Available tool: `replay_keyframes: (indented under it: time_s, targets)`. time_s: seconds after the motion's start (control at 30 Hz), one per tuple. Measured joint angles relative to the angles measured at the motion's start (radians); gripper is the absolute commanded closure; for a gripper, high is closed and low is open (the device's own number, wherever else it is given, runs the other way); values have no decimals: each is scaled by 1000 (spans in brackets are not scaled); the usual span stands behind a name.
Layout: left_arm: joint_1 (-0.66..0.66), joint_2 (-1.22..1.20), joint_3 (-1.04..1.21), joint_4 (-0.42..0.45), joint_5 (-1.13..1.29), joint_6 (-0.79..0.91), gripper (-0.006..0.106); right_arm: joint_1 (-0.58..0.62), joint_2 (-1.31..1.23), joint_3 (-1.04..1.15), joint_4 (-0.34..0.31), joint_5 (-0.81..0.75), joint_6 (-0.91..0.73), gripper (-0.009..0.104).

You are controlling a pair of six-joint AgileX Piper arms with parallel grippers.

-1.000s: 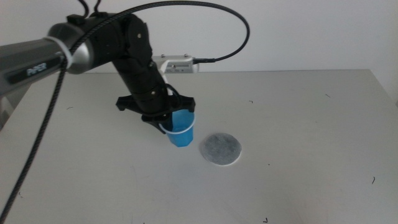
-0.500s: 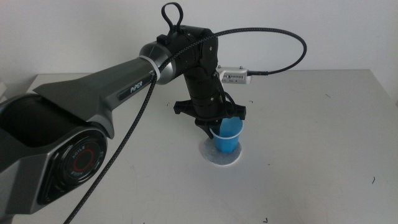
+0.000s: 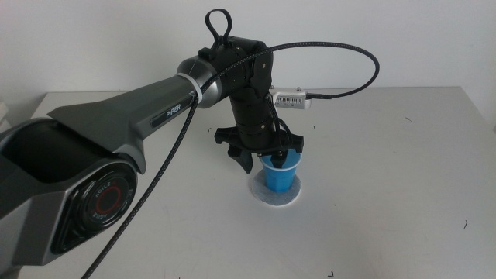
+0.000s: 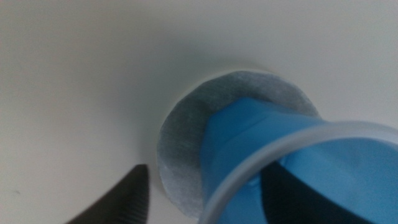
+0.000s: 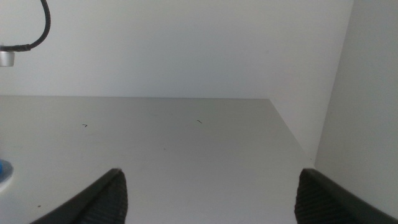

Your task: Place an empty cup on a cup mat.

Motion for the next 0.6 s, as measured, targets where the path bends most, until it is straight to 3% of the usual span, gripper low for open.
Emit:
replay_keyframes:
  time_s: [0.03, 0.07, 0.37, 0.6]
  targets:
    - [0, 0, 0, 0, 2, 5, 0, 0, 0, 0, 0, 0, 0, 1]
    - [0, 0, 0, -1, 3, 12, -5, 0, 0, 0, 0, 0, 0, 1]
    - [10, -106, -39, -65, 14, 142, -4, 0, 0, 0, 0, 0, 0, 1]
    - [33, -325, -57, -5, 26, 197, -4, 0, 0, 0, 0, 0, 0, 1]
